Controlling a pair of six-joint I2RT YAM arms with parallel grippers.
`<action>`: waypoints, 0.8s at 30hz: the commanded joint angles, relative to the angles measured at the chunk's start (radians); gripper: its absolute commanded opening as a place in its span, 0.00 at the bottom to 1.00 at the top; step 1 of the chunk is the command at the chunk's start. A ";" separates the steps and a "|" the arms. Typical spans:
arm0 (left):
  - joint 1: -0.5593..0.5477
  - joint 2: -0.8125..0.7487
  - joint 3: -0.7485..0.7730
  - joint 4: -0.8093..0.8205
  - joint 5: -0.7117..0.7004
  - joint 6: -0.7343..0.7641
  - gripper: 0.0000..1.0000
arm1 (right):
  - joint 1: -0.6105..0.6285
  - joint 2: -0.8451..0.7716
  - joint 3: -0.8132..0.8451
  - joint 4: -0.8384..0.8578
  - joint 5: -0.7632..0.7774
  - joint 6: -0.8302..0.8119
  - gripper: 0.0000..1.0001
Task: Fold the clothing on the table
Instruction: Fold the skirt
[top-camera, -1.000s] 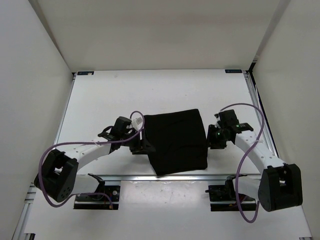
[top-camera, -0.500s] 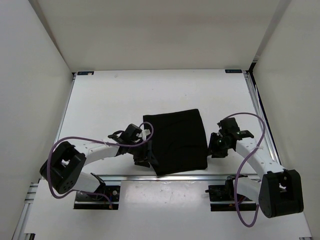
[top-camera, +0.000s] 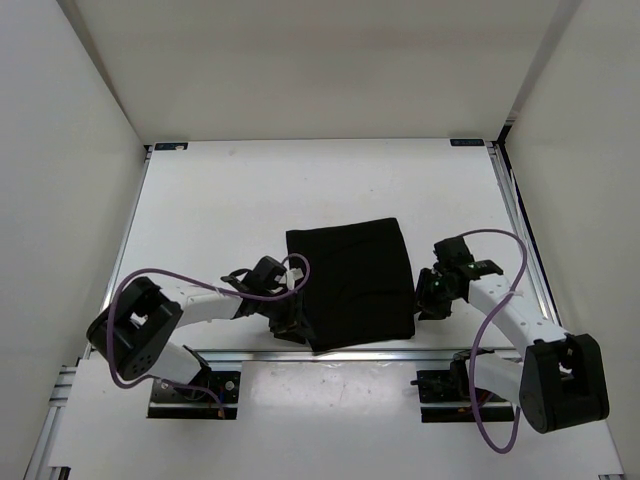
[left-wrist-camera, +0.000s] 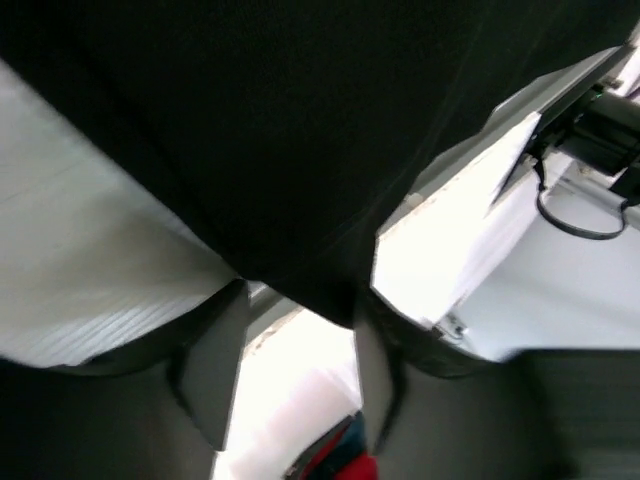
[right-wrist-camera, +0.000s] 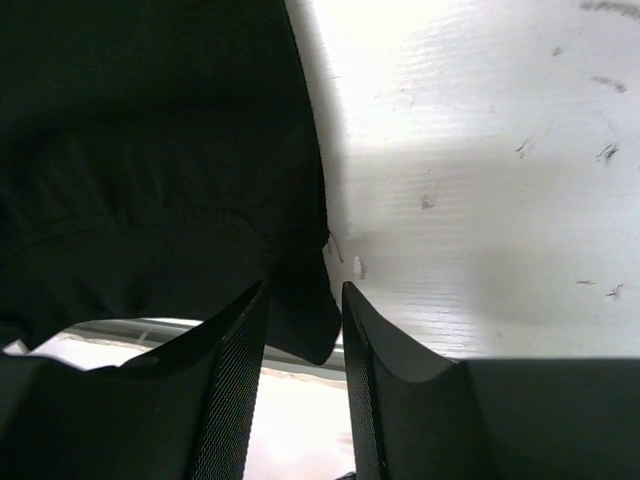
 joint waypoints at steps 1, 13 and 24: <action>-0.015 0.037 -0.006 0.030 -0.025 0.004 0.45 | 0.019 -0.001 0.014 -0.013 0.018 0.063 0.41; 0.009 0.044 0.019 -0.013 -0.033 0.042 0.00 | 0.057 -0.005 -0.044 -0.062 0.075 0.193 0.39; 0.069 0.005 -0.041 -0.018 0.042 0.082 0.00 | 0.077 -0.024 -0.154 -0.007 -0.027 0.291 0.00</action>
